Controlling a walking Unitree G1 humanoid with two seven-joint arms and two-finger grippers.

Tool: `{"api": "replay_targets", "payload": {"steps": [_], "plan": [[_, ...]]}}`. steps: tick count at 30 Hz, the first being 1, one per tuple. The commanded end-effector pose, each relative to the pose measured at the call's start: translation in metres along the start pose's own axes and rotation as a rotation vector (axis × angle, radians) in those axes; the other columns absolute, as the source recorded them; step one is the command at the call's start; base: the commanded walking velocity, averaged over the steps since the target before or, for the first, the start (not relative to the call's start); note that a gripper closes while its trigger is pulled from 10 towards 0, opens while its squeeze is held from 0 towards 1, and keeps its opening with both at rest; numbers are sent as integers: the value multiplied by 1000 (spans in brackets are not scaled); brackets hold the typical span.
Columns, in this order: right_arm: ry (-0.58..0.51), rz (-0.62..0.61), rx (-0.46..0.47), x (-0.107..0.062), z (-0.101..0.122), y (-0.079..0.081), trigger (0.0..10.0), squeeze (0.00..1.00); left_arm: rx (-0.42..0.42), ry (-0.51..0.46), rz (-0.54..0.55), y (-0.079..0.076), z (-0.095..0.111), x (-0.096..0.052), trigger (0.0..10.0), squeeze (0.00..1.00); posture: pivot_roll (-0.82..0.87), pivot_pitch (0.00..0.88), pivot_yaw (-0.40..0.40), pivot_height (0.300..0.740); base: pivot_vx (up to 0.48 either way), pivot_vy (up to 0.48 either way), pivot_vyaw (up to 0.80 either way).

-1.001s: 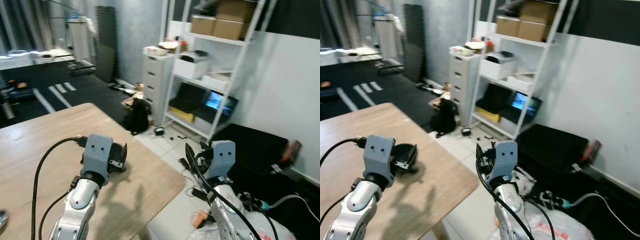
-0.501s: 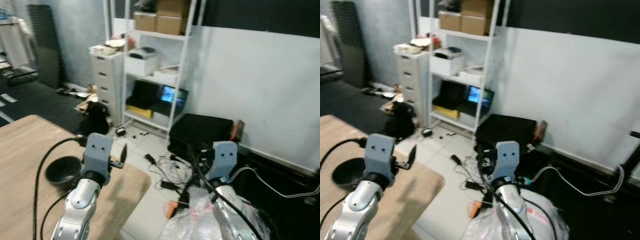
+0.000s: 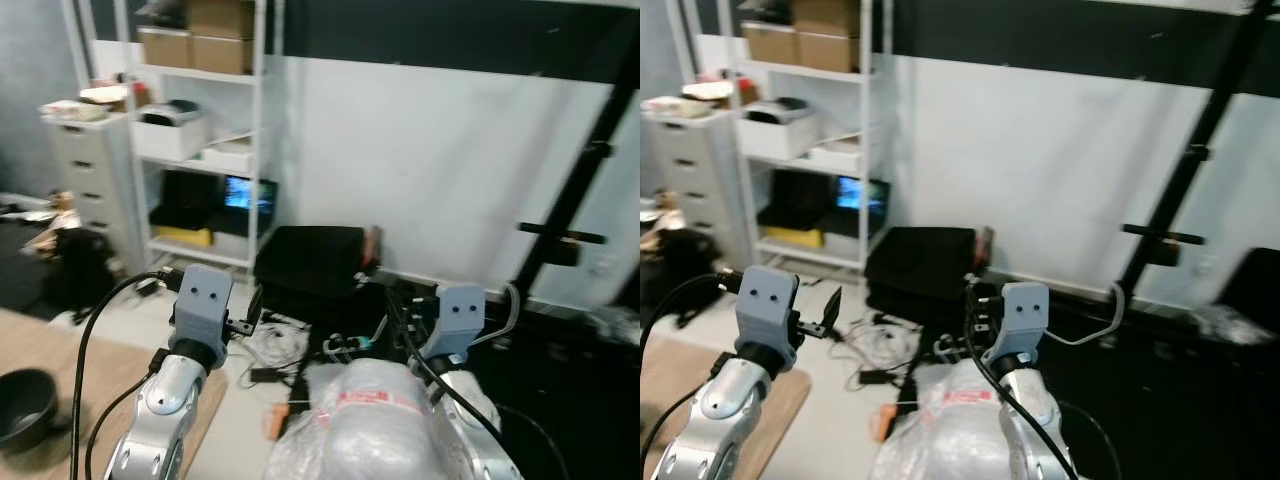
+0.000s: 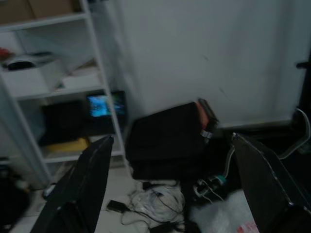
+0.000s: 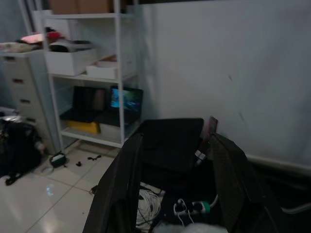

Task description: Setting the table

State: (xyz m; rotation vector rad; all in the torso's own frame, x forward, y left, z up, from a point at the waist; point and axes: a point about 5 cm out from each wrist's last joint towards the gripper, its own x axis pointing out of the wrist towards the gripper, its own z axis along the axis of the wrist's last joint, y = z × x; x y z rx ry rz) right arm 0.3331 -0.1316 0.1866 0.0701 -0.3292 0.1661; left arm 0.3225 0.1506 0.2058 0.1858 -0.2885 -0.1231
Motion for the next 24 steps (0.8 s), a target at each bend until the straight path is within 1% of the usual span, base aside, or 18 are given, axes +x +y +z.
{"api": "replay_targets", "payload": {"steps": [1, 24], "plan": [[16, 2, 5, -2, -3, 0, 10000, 0, 2, 16, -2, -1, -4, -2, 10000, 0, 54, 56, 33, 740, 0, 0, -750], [15, 5, 0, -1, -3, 0, 10000, 0, 0, 14, -8, -3, -5, -1, 10000, 0, 52, 46, 30, 740, 0, 0, -750]]}}
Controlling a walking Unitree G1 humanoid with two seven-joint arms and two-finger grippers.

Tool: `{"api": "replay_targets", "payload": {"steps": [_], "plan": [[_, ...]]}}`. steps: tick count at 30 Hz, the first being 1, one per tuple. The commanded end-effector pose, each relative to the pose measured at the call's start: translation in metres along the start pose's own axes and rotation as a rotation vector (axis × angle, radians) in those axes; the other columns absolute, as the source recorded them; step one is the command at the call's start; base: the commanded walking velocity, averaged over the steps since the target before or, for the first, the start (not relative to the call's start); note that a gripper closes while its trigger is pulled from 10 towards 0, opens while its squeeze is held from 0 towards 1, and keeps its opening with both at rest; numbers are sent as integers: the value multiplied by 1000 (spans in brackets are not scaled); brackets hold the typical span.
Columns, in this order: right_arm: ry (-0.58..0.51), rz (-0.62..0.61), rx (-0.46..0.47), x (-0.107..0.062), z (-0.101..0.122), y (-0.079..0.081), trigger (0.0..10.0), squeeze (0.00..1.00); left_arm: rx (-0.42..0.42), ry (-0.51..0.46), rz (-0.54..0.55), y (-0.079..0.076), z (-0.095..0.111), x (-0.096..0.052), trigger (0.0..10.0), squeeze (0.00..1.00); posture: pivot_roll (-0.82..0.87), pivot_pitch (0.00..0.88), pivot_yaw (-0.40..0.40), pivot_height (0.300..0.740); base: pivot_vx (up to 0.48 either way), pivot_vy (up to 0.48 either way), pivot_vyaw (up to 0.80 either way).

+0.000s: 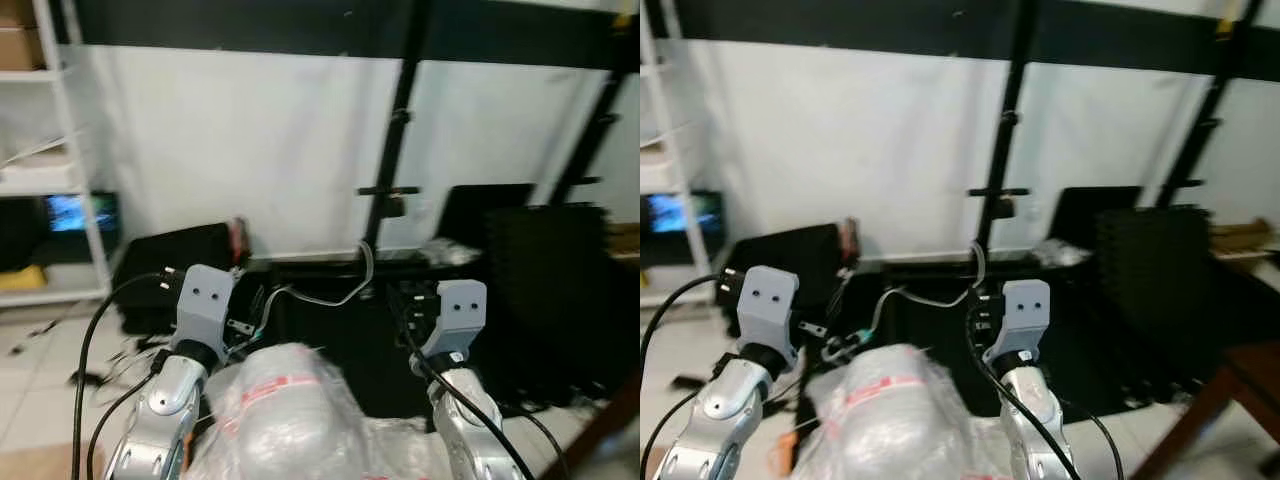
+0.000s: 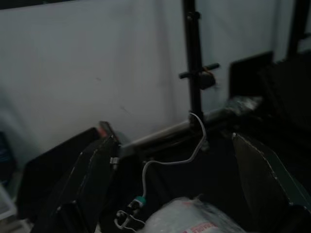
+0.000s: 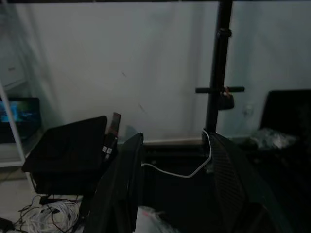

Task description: Setting the table

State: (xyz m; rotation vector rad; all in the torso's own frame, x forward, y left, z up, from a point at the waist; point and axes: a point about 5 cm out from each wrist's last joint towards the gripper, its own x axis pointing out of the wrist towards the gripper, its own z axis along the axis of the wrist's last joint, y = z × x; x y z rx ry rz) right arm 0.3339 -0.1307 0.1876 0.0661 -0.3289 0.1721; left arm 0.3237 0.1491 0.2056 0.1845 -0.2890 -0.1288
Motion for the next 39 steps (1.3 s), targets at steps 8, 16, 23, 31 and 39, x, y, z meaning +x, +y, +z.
{"api": "replay_targets", "payload": {"steps": [8, 16, 23, 31, 39], "plan": [[13, 1, 3, -2, -3, 0, 10000, 0, 2, 15, -4, -2, -5, -2, 10000, 0, 52, 43, 30, 740, 0, 0, -751], [13, 1, 2, -2, -3, -1, 10000, 0, 1, 13, -6, -2, -5, -1, 10000, 0, 51, 43, 31, 740, 0, 0, -754], [14, 1, 2, -2, -3, -1, 10000, 0, -1, 12, -6, -3, -4, -1, 10000, 0, 50, 47, 29, 740, 0, 0, -750], [15, 1, 1, -2, -3, -1, 10000, 0, -4, 13, -7, -4, -5, -1, 10000, 0, 50, 50, 28, 740, 0, 0, -750], [16, 0, 1, -2, -3, -1, 10000, 0, -9, 13, -11, -6, -5, -1, 10000, 0, 48, 53, 29, 740, 0, 0, -752]]}}
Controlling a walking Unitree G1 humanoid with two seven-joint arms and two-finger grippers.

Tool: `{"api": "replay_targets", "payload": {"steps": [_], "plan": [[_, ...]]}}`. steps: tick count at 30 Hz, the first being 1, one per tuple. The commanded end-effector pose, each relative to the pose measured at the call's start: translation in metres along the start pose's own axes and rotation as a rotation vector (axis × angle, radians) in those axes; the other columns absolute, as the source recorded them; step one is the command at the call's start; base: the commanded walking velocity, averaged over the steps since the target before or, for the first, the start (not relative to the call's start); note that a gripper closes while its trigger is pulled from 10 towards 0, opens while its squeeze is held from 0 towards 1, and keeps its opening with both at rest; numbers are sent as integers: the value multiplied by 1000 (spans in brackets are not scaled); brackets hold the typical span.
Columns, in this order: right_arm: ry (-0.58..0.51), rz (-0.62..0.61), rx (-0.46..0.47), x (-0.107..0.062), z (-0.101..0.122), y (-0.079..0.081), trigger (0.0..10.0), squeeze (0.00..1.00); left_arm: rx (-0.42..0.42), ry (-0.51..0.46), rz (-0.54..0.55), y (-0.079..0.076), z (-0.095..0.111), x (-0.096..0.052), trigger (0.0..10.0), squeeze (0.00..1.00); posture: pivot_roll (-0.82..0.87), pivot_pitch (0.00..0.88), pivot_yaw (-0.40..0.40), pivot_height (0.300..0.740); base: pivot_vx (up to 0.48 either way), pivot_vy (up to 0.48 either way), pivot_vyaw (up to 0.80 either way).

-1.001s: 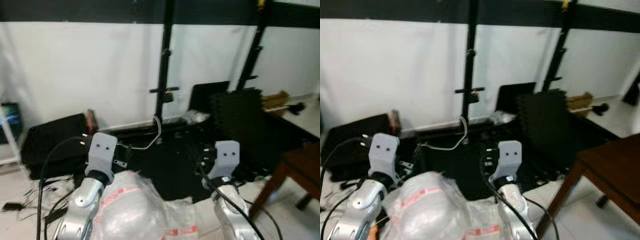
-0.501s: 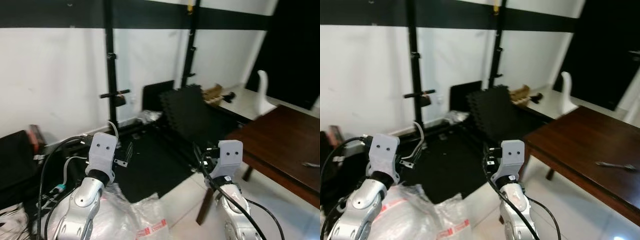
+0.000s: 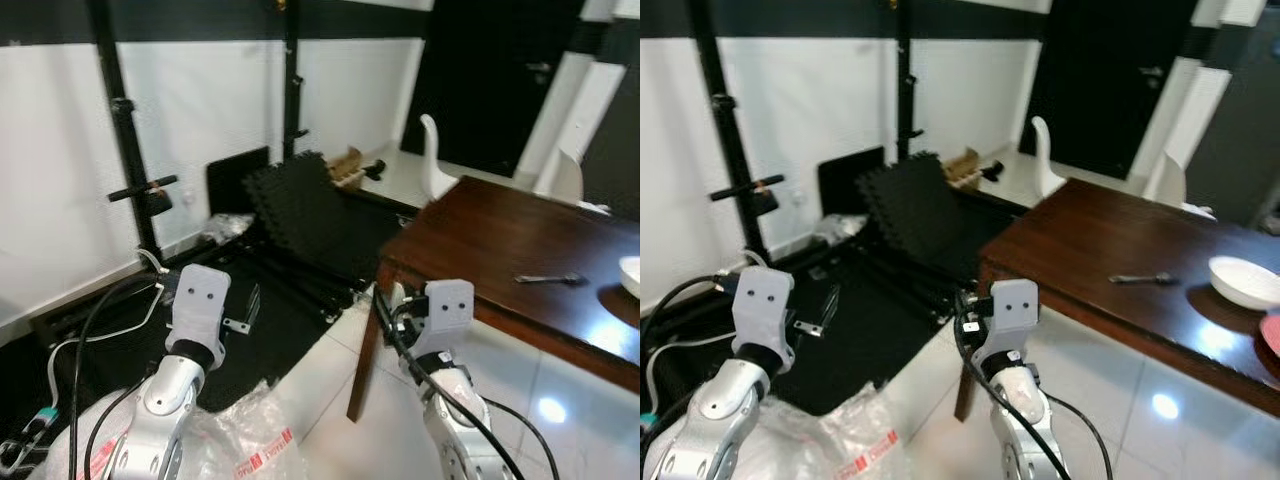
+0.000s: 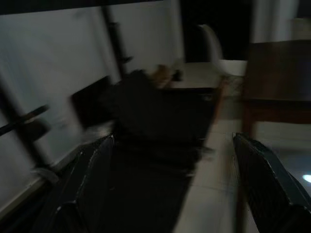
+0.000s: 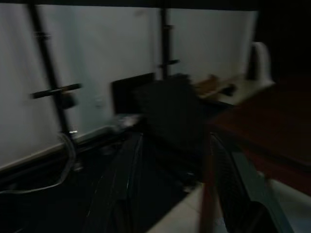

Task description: Setting the table

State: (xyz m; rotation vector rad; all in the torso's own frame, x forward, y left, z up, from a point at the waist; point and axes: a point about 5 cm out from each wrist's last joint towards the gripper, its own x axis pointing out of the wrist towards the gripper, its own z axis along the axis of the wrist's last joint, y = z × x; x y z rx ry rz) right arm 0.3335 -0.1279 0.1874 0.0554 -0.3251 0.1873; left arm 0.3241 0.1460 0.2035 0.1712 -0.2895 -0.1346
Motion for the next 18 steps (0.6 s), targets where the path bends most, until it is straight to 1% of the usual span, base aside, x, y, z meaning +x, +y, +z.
{"api": "replay_targets", "payload": {"steps": [1, 18], "plan": [[11, -17, 8, -2, -2, -4, 10000, 0, 2, 14, -10, -3, -3, -1, 10000, 0, 47, 54, 29, 740, 0, 0, -750], [12, -18, 10, -3, -3, -4, 10000, 0, 2, 13, -14, -5, -3, 0, 10000, 0, 48, 56, 29, 740, 0, 0, -750]]}}
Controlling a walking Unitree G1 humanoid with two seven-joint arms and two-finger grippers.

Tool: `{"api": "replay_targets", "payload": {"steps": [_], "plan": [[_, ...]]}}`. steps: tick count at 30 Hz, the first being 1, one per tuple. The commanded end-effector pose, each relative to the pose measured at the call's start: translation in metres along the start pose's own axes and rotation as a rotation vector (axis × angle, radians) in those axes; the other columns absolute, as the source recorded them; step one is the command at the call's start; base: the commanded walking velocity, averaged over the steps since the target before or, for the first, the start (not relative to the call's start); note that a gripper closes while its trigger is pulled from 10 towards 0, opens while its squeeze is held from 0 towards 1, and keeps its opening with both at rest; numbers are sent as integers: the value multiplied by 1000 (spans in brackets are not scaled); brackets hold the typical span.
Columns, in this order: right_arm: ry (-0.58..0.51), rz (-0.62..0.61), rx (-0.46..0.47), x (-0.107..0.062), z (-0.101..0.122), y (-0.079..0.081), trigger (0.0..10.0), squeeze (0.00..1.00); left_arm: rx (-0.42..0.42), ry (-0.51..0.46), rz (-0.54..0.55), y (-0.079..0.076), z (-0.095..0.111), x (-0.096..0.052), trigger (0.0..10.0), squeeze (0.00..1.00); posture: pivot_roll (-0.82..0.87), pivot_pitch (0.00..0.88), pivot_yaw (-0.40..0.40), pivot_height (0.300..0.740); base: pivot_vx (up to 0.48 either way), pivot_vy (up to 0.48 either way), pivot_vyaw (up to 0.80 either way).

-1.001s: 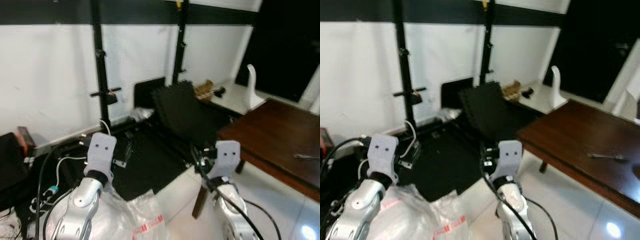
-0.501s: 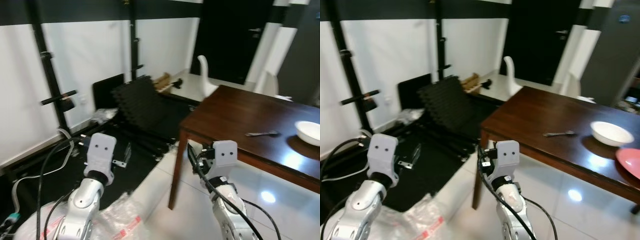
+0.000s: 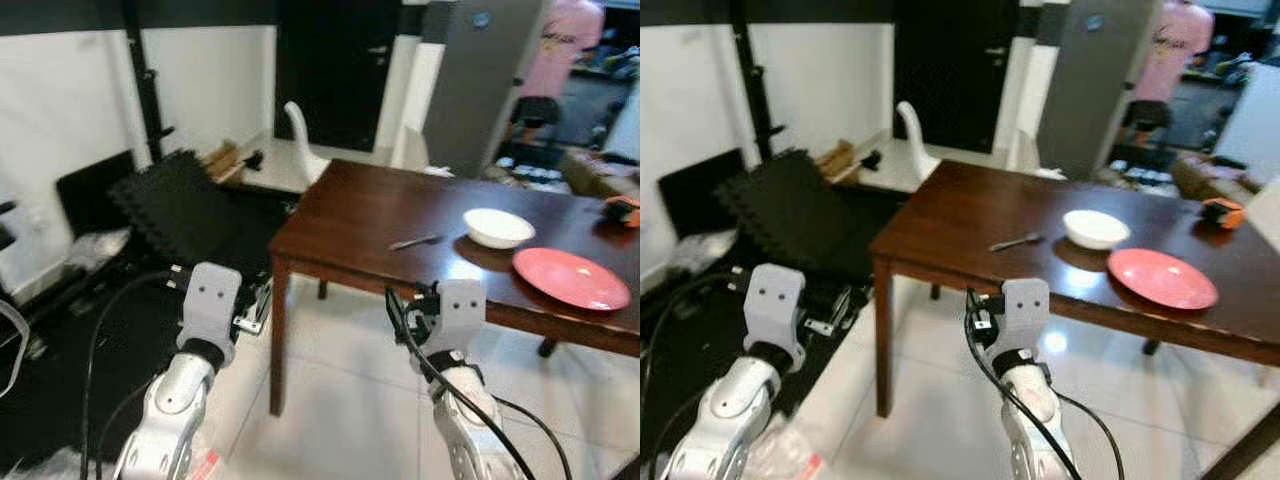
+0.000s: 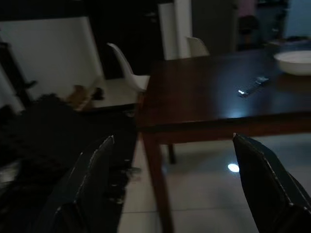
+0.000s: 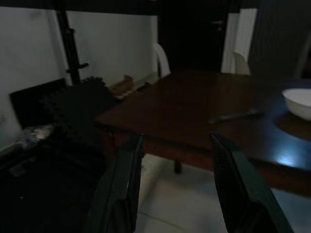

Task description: Setting the table

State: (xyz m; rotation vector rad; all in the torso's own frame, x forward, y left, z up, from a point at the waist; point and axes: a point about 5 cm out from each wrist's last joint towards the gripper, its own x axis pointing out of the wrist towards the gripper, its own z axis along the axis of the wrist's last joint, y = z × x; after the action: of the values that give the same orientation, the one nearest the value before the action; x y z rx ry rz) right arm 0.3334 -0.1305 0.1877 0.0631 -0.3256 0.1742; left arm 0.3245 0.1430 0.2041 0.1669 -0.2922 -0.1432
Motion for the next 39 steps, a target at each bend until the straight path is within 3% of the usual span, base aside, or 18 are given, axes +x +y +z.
{"api": "replay_targets", "payload": {"steps": [1, 15, 21, 32, 39], "plan": [[13, -4, 4, -2, -3, -1, 10000, 0, 7, 16, -7, -2, -4, -1, 10000, 0, 48, 56, 29, 740, 0, 0, -750], [14, -6, 5, -2, -3, -1, 10000, 0, -1, 11, -16, -4, -3, 0, 10000, 0, 46, 55, 30, 740, 0, 0, -750], [12, -7, 4, -2, -3, -1, 10000, 0, -61, -8, -31, -8, 1, 1, 10000, 0, 46, 55, 30, 740, 0, 0, -703], [-14, 11, 11, -1, 1, 3, 10000, 0, -82, -18, -32, -11, 2, 6, 10000, 0, 43, 55, 32, 740, 0, 0, 0], [-24, 24, 18, -1, 3, 5, 10000, 0, -49, -57, -50, -15, 7, 7, 10000, 0, 41, 52, 30, 740, 363, 0, 0]]}}
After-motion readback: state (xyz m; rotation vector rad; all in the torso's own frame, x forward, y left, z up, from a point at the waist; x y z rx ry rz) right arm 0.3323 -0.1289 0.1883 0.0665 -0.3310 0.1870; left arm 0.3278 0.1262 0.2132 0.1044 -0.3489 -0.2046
